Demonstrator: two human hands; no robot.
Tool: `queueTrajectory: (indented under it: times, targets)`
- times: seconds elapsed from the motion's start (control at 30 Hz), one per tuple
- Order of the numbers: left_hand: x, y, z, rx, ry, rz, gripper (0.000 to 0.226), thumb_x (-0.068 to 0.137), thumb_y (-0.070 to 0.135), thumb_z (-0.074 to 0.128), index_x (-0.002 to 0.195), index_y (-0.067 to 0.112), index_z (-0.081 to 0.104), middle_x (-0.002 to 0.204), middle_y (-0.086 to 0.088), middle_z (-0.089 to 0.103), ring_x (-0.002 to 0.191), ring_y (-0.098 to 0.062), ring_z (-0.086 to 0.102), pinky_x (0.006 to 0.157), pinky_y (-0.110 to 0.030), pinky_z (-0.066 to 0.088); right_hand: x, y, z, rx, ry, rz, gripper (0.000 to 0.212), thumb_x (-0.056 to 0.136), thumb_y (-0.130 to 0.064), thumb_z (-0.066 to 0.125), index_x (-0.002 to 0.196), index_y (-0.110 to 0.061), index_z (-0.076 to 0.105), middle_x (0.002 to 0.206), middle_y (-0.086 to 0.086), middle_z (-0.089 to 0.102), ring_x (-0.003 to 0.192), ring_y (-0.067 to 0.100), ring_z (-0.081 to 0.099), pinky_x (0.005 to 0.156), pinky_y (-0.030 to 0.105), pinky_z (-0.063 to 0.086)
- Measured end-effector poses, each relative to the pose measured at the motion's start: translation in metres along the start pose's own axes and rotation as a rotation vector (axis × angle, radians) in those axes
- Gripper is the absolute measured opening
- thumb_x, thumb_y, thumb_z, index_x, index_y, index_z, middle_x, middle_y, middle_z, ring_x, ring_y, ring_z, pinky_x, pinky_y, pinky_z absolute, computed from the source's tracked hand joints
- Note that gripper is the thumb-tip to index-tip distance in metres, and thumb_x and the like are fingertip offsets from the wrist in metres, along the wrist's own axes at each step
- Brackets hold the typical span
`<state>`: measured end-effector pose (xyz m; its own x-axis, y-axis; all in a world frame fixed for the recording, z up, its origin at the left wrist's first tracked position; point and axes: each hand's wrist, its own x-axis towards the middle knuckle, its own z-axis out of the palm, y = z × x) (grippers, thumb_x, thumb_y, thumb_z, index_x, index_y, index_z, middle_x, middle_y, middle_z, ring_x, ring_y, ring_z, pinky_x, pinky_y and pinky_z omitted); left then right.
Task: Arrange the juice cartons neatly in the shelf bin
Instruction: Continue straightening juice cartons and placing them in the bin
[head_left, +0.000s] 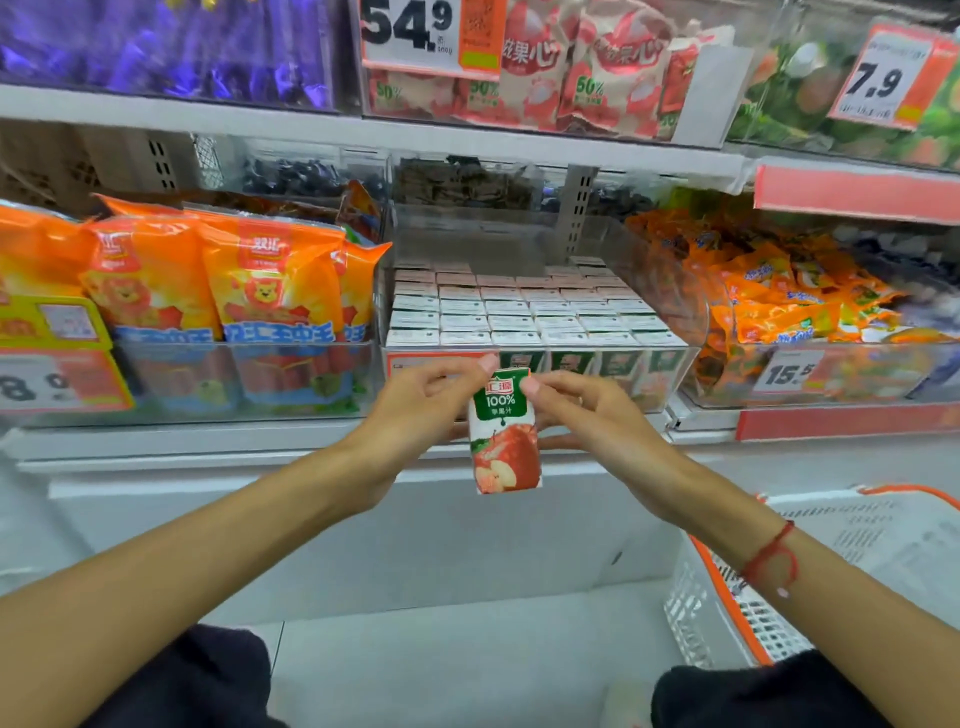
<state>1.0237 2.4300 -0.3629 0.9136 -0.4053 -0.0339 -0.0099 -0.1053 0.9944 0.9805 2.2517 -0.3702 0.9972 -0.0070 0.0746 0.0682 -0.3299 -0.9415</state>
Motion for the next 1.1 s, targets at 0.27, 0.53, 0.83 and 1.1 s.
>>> queueTrajectory:
  times: [0.27, 0.53, 0.83, 1.1]
  targets:
    - [0.01, -0.012, -0.001, 0.025, -0.112, -0.154, 0.051, 0.086, 0.052, 0.06, 0.128, 0.023, 0.058, 0.113, 0.007, 0.071, 0.102, -0.005, 0.067, 0.087, -0.024, 0.055, 0.009, 0.005, 0.003, 0.058, 0.098, 0.05, 0.029, 0.094, -0.047, 0.055, 0.101, -0.024, 0.071, 0.095, 0.001, 0.075, 0.092, 0.017, 0.07, 0.079, 0.021, 0.056]
    - [0.012, -0.014, 0.002, -0.041, 0.021, -0.141, 0.04, 0.091, 0.039, 0.062, 0.122, 0.015, 0.059, 0.116, -0.001, 0.069, 0.1, -0.01, 0.067, 0.083, -0.026, 0.058, 0.009, 0.013, -0.004, 0.179, -0.136, 0.184, 0.032, 0.095, -0.022, 0.059, 0.127, -0.018, 0.061, 0.118, 0.002, 0.07, 0.109, 0.015, 0.067, 0.094, 0.029, 0.053]
    - [0.017, -0.02, 0.001, -0.094, 0.047, -0.093, 0.034, 0.09, 0.037, 0.064, 0.117, 0.018, 0.063, 0.105, 0.003, 0.073, 0.089, -0.005, 0.071, 0.071, -0.02, 0.059, 0.009, 0.022, -0.011, 0.143, -0.15, 0.181, 0.041, 0.089, -0.021, 0.068, 0.129, -0.016, 0.06, 0.121, 0.003, 0.068, 0.111, 0.015, 0.066, 0.098, 0.032, 0.052]
    - [0.02, -0.025, 0.003, -0.001, 0.16, -0.002, 0.011, 0.086, 0.035, 0.069, 0.096, 0.033, 0.066, 0.095, 0.013, 0.071, 0.088, -0.003, 0.068, 0.062, -0.017, 0.055, 0.003, 0.019, -0.008, -0.017, 0.037, 0.016, 0.031, 0.078, -0.025, 0.079, 0.108, -0.029, 0.069, 0.1, -0.008, 0.073, 0.09, 0.006, 0.07, 0.078, 0.021, 0.056]
